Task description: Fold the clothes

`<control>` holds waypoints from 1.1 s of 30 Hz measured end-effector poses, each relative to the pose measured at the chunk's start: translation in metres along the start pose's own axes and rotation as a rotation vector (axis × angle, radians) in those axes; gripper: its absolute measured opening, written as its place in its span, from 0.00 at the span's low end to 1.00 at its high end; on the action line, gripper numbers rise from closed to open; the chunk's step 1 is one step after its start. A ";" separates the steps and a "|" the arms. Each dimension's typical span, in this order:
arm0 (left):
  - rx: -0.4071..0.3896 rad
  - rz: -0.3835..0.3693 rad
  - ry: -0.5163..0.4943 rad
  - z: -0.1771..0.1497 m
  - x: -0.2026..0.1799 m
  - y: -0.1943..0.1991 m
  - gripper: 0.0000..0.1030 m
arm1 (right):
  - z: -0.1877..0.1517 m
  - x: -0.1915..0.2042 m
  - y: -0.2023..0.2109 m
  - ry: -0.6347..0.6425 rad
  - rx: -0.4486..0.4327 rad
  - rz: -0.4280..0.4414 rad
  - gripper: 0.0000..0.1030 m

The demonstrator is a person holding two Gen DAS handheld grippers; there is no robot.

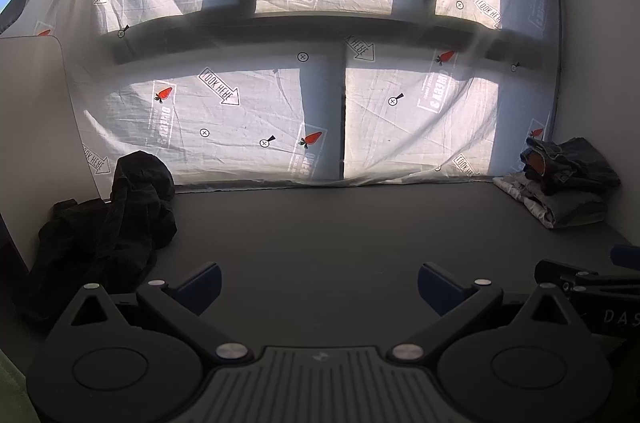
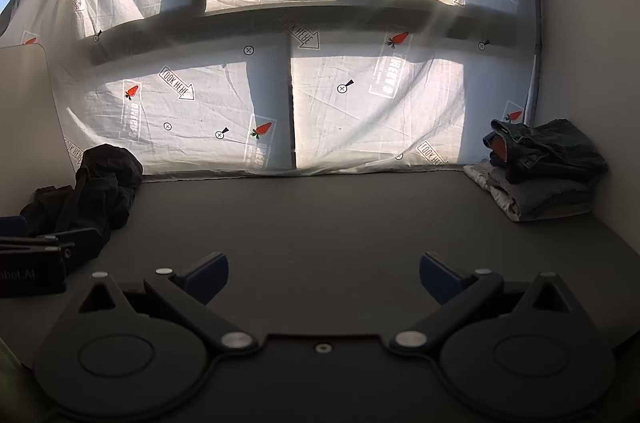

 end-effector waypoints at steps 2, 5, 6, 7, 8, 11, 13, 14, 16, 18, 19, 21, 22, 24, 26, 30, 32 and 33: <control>0.000 -0.002 0.003 0.000 0.000 0.000 1.00 | 0.001 -0.001 0.000 0.002 0.000 -0.001 1.00; 0.000 -0.007 0.004 0.000 0.004 0.002 1.00 | 0.002 -0.001 0.001 0.005 0.001 -0.003 1.00; 0.000 -0.008 0.004 -0.001 0.007 0.002 1.00 | 0.002 -0.002 0.001 0.006 0.001 -0.004 1.00; 0.001 -0.009 0.005 -0.003 0.009 0.001 1.00 | 0.003 -0.002 0.001 0.007 0.001 -0.005 1.00; 0.001 -0.011 0.005 -0.003 0.012 -0.001 1.00 | 0.002 -0.001 0.000 0.008 0.002 -0.005 1.00; 0.001 -0.010 0.003 -0.003 0.013 -0.003 1.00 | 0.001 0.003 -0.001 0.008 0.002 -0.008 1.00; 0.004 -0.006 -0.002 -0.004 0.011 -0.004 1.00 | -0.001 0.000 -0.001 0.005 0.000 -0.006 1.00; 0.003 -0.006 -0.002 -0.004 0.012 -0.004 1.00 | -0.002 0.000 -0.001 0.005 -0.001 -0.005 1.00; 0.003 -0.006 -0.002 -0.005 0.015 -0.004 1.00 | -0.002 0.000 -0.001 0.007 -0.004 -0.005 1.00; 0.005 -0.004 -0.002 -0.004 0.013 -0.004 1.00 | -0.002 0.000 -0.001 0.006 -0.004 -0.003 1.00; 0.006 0.000 -0.001 -0.003 0.013 -0.004 1.00 | -0.001 0.000 -0.001 0.006 -0.004 -0.003 1.00; 0.007 0.005 0.000 -0.003 0.014 -0.004 1.00 | -0.002 0.000 -0.001 0.006 -0.004 -0.003 1.00; 0.007 0.005 0.000 -0.003 0.014 -0.004 1.00 | -0.002 0.000 -0.001 0.005 -0.003 -0.003 1.00; 0.007 0.007 0.000 -0.002 0.012 -0.004 1.00 | -0.002 -0.001 -0.001 0.004 -0.003 -0.004 1.00; 0.006 0.009 0.001 -0.002 0.012 -0.004 1.00 | -0.002 -0.001 -0.001 0.005 -0.003 -0.004 1.00; 0.009 0.010 0.004 -0.002 0.012 -0.004 1.00 | -0.001 -0.001 -0.002 0.005 -0.002 -0.002 1.00; 0.011 0.009 0.005 -0.003 0.012 -0.004 1.00 | -0.001 0.000 -0.002 0.007 -0.002 -0.002 1.00; 0.012 0.008 0.005 -0.003 0.012 -0.004 1.00 | -0.001 0.000 -0.002 0.008 -0.003 -0.003 1.00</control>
Point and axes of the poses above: each gripper's, at about its wrist camera, not at the fingertips, and y roughly against the way its jaws point, x to its left, z to its top, the point moved 5 cm from there along -y, roughly the way its jaws point, and after that the axes turned 12 degrees about -x, right-handed, at the moved point
